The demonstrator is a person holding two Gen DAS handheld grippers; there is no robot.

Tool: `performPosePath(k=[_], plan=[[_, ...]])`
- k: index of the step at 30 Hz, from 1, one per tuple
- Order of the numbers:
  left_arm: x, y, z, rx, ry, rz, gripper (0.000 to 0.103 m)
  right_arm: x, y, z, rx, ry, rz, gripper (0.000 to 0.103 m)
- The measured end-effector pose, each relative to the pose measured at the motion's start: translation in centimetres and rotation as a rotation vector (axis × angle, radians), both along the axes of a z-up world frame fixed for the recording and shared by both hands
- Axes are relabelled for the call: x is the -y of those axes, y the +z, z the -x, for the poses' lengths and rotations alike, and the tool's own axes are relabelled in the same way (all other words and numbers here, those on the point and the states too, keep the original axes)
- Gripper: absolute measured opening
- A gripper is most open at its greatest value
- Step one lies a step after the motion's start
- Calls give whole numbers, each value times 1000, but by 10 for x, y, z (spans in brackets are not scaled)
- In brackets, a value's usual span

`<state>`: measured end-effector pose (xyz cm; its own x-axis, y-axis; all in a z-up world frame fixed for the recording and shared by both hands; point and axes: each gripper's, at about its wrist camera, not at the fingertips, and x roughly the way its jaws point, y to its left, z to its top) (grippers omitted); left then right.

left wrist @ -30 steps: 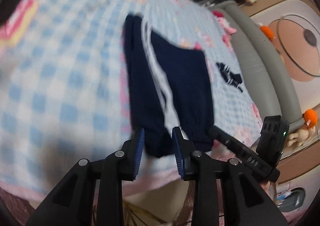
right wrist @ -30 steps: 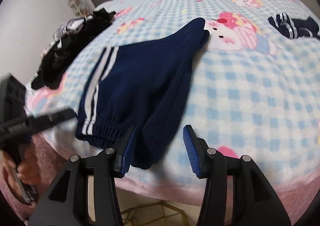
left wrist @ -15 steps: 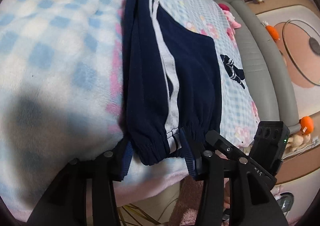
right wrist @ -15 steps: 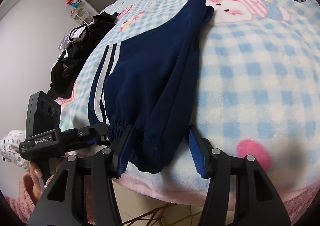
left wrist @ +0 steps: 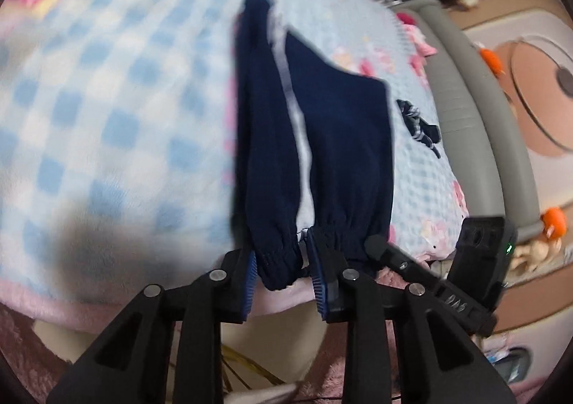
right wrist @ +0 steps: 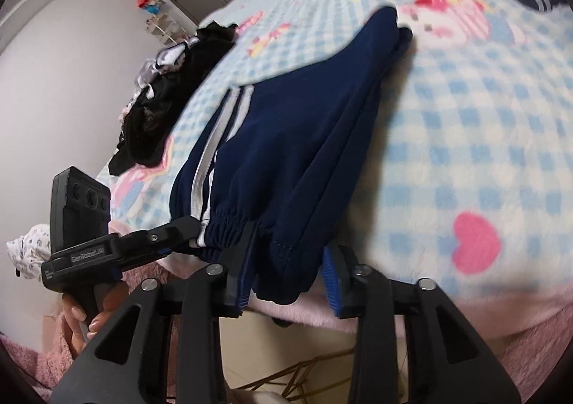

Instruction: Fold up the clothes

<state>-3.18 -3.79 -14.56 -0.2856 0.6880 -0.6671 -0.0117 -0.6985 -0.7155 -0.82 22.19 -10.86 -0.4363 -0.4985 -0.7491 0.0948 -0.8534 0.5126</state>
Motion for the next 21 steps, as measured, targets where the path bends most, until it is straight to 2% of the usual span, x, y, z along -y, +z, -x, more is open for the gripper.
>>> performPosePath(k=[1,3,5,7,10,14,17,21], plan=[[2,2,0,0,14,-7,30,-1,-6,0,25,-3,-10,38],[14,21,-4,-82,67,28,32,-4,-5,-4,25,-6,-3,38],[22,47,-8,-187,104,76,32,-9,8,-8,-18,-16,-24,38],[17,64,1,-258,83,109,32,-17,26,-12,-87,-52,-74,38],[-6,78,28,-323,-23,138,32,-26,42,-1,-146,-87,-77,38],[-56,66,61,-345,-182,272,32,-9,47,30,-165,-17,-130,38],[-75,39,74,-287,-226,381,32,8,34,45,-160,36,-179,38],[-74,26,72,-270,-220,429,32,17,-2,57,-83,41,-261,38]])
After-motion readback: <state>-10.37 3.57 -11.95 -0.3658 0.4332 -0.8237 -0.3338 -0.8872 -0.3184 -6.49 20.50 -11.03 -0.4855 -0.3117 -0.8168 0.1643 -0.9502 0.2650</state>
